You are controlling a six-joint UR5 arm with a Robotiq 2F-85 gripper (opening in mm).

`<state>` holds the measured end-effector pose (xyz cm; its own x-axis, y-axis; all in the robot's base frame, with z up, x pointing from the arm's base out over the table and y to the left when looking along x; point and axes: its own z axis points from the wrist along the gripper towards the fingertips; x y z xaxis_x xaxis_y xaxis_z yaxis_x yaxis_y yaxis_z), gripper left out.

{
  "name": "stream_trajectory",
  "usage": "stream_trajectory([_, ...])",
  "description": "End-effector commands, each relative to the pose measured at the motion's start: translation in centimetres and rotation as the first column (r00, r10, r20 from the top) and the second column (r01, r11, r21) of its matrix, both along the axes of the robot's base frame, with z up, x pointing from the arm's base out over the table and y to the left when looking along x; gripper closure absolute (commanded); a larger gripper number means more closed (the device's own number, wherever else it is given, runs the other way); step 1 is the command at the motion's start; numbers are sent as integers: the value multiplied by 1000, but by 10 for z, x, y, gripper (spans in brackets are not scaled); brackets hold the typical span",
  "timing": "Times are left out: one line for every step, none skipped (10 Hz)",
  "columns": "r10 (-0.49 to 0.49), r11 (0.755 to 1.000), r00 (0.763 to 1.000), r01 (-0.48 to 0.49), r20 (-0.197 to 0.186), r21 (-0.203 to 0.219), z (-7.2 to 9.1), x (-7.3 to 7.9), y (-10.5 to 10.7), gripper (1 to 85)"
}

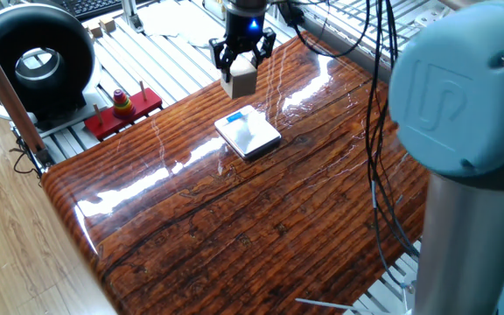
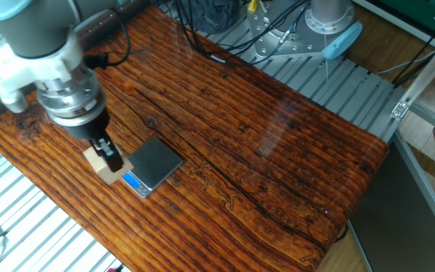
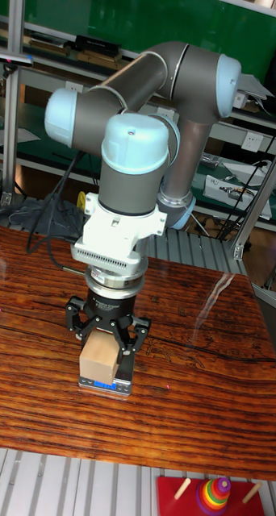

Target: Place the block on the scale

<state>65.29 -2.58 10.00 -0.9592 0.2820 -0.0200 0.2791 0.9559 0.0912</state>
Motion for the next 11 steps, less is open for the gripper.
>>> stream_trajectory([-17, 1000, 999, 17, 29, 16, -8, -9, 10, 847])
stream_trajectory([-8, 1000, 1000, 7, 26, 7, -9, -12, 10, 847])
stream_trajectory([11, 1000, 1000, -11, 19, -4, -10, -17, 9, 847])
stream_trajectory([13, 1000, 1000, -13, 18, 1, -12, -21, 10, 847])
stream_trajectory([19, 1000, 1000, -19, 24, -4, -16, -24, 10, 847])
stream_trajectory([49, 998, 998, -49, 33, -27, -21, -28, 6, 847])
stream_trajectory([80, 996, 996, -79, 40, -39, -25, -32, 8, 847])
stream_trajectory([103, 994, 993, -101, 50, -45, -27, -33, 12, 847])
stream_trajectory([125, 991, 991, -123, 49, -44, -28, -36, 16, 847])
stream_trajectory([149, 988, 988, -148, 48, -36, -29, -39, 21, 847])
stream_trajectory([173, 985, 984, -172, 50, -31, -29, -42, 25, 847])
